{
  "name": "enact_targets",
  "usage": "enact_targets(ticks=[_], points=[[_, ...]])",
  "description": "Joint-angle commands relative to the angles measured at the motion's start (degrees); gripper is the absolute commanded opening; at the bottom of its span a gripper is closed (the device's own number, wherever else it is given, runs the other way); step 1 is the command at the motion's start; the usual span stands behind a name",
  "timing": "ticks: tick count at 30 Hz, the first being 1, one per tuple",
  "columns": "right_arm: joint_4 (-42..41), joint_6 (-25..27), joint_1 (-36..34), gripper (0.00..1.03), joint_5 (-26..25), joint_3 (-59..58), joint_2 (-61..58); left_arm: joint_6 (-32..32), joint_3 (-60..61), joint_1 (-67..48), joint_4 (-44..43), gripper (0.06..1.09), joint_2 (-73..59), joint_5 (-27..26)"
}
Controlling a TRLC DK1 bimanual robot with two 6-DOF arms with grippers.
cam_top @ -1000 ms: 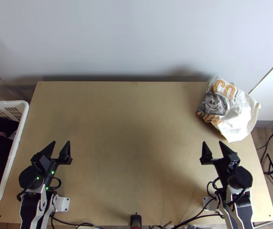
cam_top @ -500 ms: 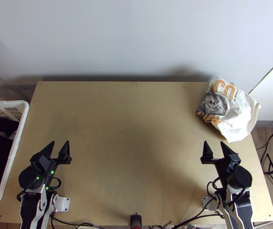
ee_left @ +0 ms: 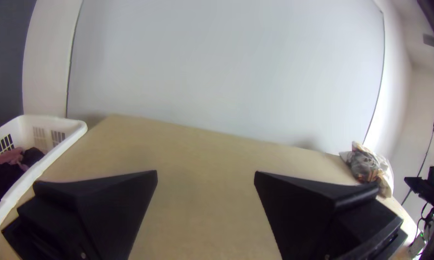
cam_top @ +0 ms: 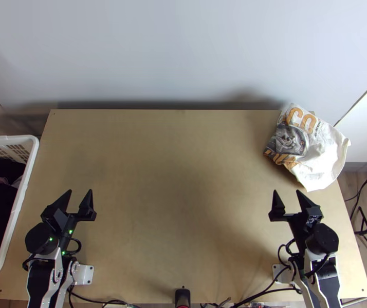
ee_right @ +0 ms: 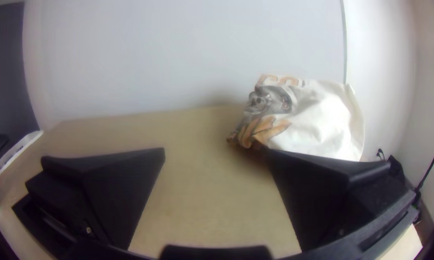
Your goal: Fold the t-shirt
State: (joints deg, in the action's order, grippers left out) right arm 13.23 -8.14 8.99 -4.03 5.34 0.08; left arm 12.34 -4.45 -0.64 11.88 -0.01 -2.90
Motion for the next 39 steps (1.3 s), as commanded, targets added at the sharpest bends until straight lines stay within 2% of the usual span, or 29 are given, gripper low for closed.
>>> enact_targets(ticks=[1,4,9,11,13,17,22,25,32,36,39], points=[[-0.5,6.5,0.9,0.98,0.1,0.1,0.0,-5.6,0.1,-0.1,0.1,1.04,0.0,0.5],[-2.7,9.9,2.5,0.98,0.2,0.3,0.1,-7.4,0.1,-0.8,-0.4,1.04,0.0,0.5],[-7.8,11.1,4.7,0.98,0.1,0.9,-0.8,-7.4,0.0,-0.9,-5.5,1.04,-0.2,0.5],[-10.4,11.0,4.7,0.98,0.1,3.3,-5.6,-7.8,-0.5,-1.1,-8.4,1.03,-1.0,0.4],[-10.9,8.7,4.6,0.98,-0.2,8.1,-14.7,-7.8,-1.8,-0.4,-10.7,1.03,-5.0,0.4],[-11.3,7.2,4.6,0.98,-0.6,14.3,-22.3,-7.8,-8.7,-0.1,-9.0,1.04,-17.9,0.5],[-10.2,5.9,6.3,0.97,-3.1,22.7,-28.6,-5.7,-21.7,-0.8,1.3,1.04,-32.0,0.5],[-3.1,4.0,7.0,0.97,-3.3,32.5,-35.8,-4.2,-30.2,-0.3,6.9,1.04,-37.7,0.5],[7.7,1.7,9.6,0.97,-3.2,51.9,-49.0,-2.7,-52.3,-0.1,18.6,1.04,-48.1,2.9],[9.2,0.7,9.8,0.96,-3.4,61.7,-55.6,-2.9,-64.1,-0.5,23.4,1.03,-52.6,3.0],[10.8,0.5,9.8,0.96,-3.4,70.0,-61.2,-4.1,-70.6,-0.8,24.2,0.99,-55.8,2.9]])
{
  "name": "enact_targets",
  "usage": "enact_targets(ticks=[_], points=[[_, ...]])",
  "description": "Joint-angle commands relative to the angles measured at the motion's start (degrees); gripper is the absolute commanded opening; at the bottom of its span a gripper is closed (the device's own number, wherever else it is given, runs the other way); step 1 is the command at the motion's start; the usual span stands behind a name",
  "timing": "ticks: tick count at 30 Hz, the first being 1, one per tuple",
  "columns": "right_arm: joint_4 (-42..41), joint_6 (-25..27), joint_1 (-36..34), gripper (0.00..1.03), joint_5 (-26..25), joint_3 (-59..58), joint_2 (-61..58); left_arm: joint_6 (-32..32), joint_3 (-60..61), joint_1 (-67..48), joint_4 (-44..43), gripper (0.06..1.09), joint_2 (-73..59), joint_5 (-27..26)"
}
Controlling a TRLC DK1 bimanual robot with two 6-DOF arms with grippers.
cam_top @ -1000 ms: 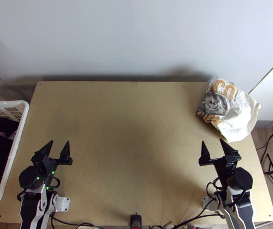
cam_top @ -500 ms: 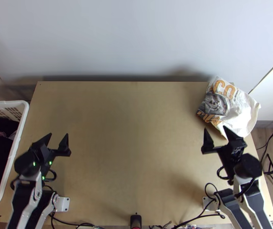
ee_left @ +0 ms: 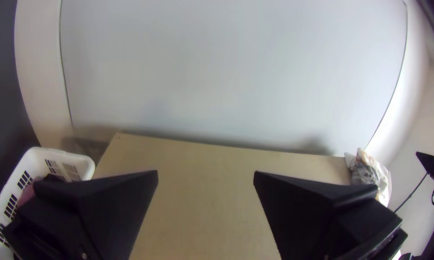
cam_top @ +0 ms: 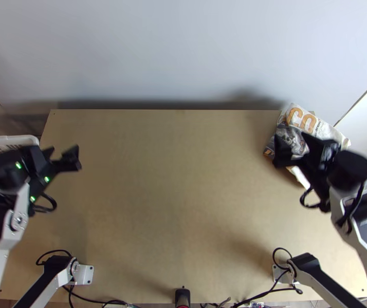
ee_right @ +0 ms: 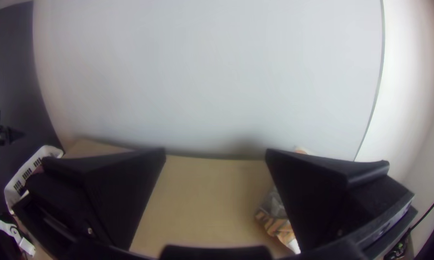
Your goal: Fold the t-shirt
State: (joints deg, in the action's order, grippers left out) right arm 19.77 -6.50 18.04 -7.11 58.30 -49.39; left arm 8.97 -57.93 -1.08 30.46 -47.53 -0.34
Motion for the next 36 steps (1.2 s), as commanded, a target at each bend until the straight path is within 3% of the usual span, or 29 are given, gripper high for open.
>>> enact_targets(ticks=[1,9,16,24,27,36], points=[[4.6,-1.1,0.8,0.96,-0.4,19.4,-13.6,-0.7,-19.9,-0.4,6.8,0.99,-9.8,0.3],[6.1,-0.2,-0.2,0.96,-0.5,34.2,-26.1,3.7,-44.0,-0.1,17.7,1.03,-27.4,0.3],[5.7,-0.8,-3.6,0.96,-1.1,37.1,-31.8,4.4,-55.7,-0.9,19.9,1.04,-39.4,1.9],[4.2,-2.2,-6.2,0.97,-1.1,35.3,-34.6,3.9,-56.1,-0.3,21.0,1.04,-45.1,3.7],[4.0,-1.8,-4.3,0.97,-1.3,34.2,-34.6,4.3,-56.2,1.6,20.9,1.04,-46.5,7.5],[1.1,-2.7,5.1,0.96,-1.9,27.7,-36.8,5.3,-52.5,14.8,24.8,1.04,-48.9,10.4]])
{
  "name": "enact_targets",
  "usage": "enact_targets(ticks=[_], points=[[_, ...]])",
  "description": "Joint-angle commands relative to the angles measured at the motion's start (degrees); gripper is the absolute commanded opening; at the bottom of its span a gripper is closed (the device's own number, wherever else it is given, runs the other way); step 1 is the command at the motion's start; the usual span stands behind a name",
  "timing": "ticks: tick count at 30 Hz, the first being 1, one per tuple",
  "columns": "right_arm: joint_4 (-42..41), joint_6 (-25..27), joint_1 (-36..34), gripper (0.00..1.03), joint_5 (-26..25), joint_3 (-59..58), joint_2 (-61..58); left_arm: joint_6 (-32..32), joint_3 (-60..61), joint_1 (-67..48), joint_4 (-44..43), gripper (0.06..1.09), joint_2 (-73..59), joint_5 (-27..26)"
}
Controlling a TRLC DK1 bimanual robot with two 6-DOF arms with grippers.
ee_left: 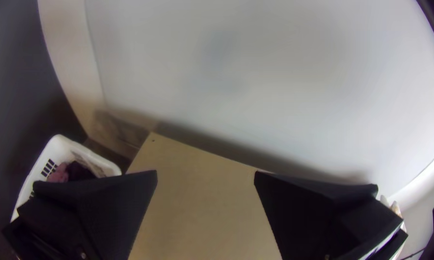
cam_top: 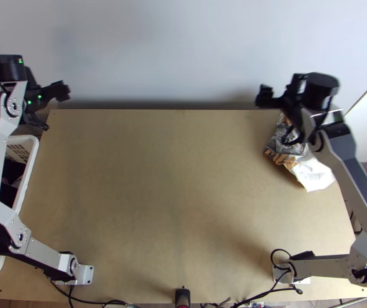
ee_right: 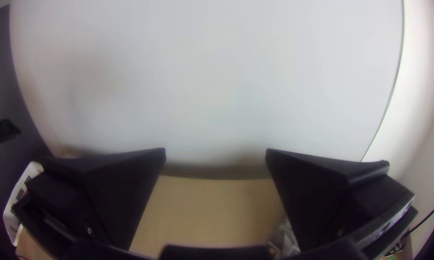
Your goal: Fold the t-shirt
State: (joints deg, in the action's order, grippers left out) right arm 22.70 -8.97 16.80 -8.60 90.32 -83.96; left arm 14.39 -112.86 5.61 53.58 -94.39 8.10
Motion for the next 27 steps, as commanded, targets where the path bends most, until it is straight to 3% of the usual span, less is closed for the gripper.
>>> enact_targets(ticks=[1,10,27], points=[[-2.1,-0.3,7.7,0.96,-0.5,-4.4,-3.0,-0.2,3.3,9.9,1.5,1.04,-2.1,2.1],[-2.5,0.6,15.1,0.96,-2.2,-1.9,-7.8,-0.5,13.6,27.2,-2.7,1.04,-1.6,2.2],[-2.0,0.9,18.3,0.96,-2.2,-0.1,-8.2,-8.0,24.0,49.7,-15.2,1.04,-10.9,1.7]])
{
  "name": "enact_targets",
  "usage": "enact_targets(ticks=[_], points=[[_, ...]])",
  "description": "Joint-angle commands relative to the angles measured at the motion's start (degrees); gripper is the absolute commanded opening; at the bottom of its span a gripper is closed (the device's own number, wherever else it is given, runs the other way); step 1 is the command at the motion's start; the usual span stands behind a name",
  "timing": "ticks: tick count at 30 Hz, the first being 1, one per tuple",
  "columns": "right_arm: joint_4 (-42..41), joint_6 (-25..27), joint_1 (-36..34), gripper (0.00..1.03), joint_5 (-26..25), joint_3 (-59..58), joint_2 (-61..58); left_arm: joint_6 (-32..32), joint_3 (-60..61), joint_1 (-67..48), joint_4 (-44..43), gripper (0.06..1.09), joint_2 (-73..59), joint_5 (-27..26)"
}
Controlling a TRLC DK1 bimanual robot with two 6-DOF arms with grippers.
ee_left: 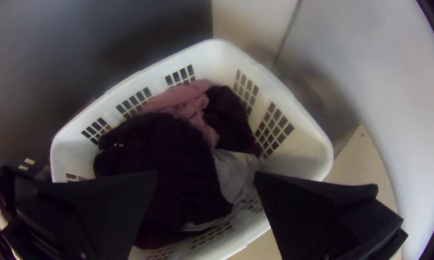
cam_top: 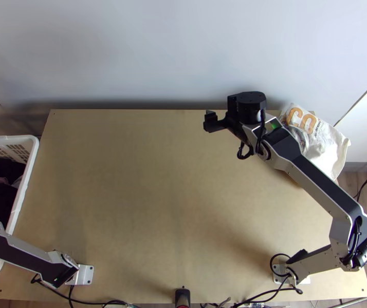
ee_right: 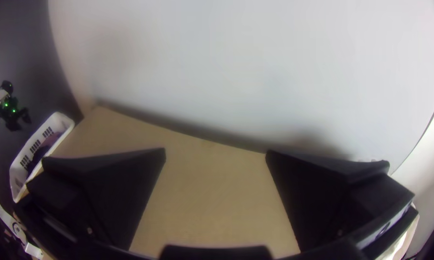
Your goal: Fold the t-shirt
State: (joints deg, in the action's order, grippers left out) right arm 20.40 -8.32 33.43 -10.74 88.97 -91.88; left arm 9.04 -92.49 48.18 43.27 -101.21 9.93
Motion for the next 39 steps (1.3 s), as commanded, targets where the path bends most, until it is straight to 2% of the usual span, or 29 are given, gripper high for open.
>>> enact_targets(ticks=[1,17,25,39], points=[[0.5,0.2,1.9,0.97,-0.1,1.6,-0.3,-2.8,3.8,8.0,-5.8,1.04,-5.0,-0.1],[2.5,0.5,3.7,0.96,-0.4,3.8,-0.2,-6.8,-1.7,19.0,-16.7,1.04,-21.2,-1.1],[4.3,0.2,4.2,0.96,-0.6,3.9,0.3,-7.4,-3.8,21.2,-19.5,1.04,-27.9,-2.9],[8.1,0.4,4.9,0.97,-1.3,3.8,2.1,-6.6,-7.1,21.6,-23.8,1.04,-37.5,-2.9]])
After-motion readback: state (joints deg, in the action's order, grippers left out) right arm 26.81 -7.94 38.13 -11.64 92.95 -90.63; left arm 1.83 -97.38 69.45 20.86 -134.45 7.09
